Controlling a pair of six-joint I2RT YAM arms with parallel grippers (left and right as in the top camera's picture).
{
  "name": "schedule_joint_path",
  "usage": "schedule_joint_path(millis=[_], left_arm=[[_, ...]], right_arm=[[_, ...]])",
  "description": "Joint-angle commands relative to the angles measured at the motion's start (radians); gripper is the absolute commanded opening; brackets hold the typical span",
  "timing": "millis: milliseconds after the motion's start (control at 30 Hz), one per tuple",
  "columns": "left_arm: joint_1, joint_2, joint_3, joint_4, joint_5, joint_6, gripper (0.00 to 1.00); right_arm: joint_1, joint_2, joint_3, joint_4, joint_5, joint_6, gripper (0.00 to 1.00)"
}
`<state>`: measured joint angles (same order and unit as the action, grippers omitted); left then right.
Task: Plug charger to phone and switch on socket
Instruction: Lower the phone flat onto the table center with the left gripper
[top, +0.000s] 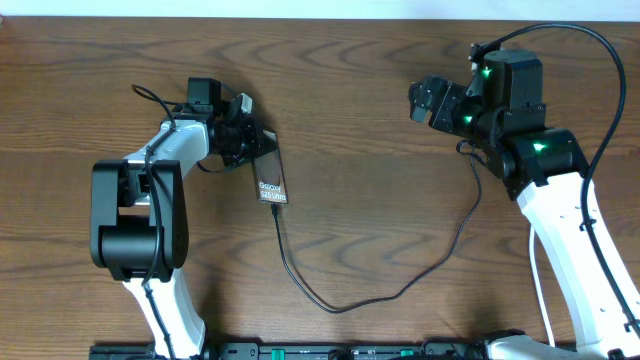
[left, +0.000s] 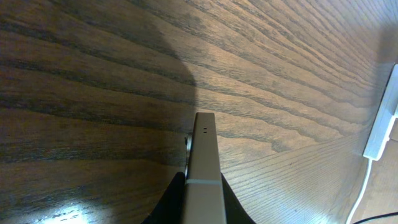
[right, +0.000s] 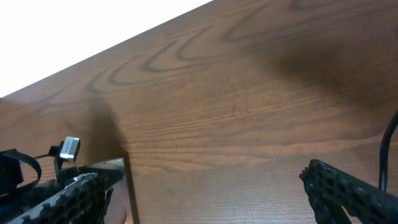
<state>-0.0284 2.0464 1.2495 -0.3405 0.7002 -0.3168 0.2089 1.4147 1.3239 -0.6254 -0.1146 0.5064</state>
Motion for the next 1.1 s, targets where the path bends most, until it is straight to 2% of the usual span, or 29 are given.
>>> schedule_joint_path(millis=[0,567,633,733,767,1067], left_arm=[[-0.001,0.019,0.011,-0.002,0.013,0.006,0.07],[-0.001,0.041,0.011,-0.003,0.013,0.006,0.08],[-0.001,0.041,0.011,-0.003,0.013,0.006,0.15],[-0.001,0.041,0.011,-0.004,0.013,0.006,0.17],[-0.001,0.041,0.011,-0.004,0.013,0.006,0.22],[-0.001,0.041,0.011,-0.022,0.013,0.006,0.30]], right_arm=[[0.002,0.008,0.005,-0.006,0.012,-0.018,0.99],[0.002,0.013,0.004,-0.018,0.012,-0.018,0.99],[0.002,0.013,0.004,-0.018,0.012,-0.018,0.99],[0.002,0.013,0.004,-0.019,0.012,-0.018,0.99],[0.002,0.013,0.004,-0.020,0.012,-0.018,0.99],[0.002,0.013,0.003,-0.023,0.012,-0.018,0.99]])
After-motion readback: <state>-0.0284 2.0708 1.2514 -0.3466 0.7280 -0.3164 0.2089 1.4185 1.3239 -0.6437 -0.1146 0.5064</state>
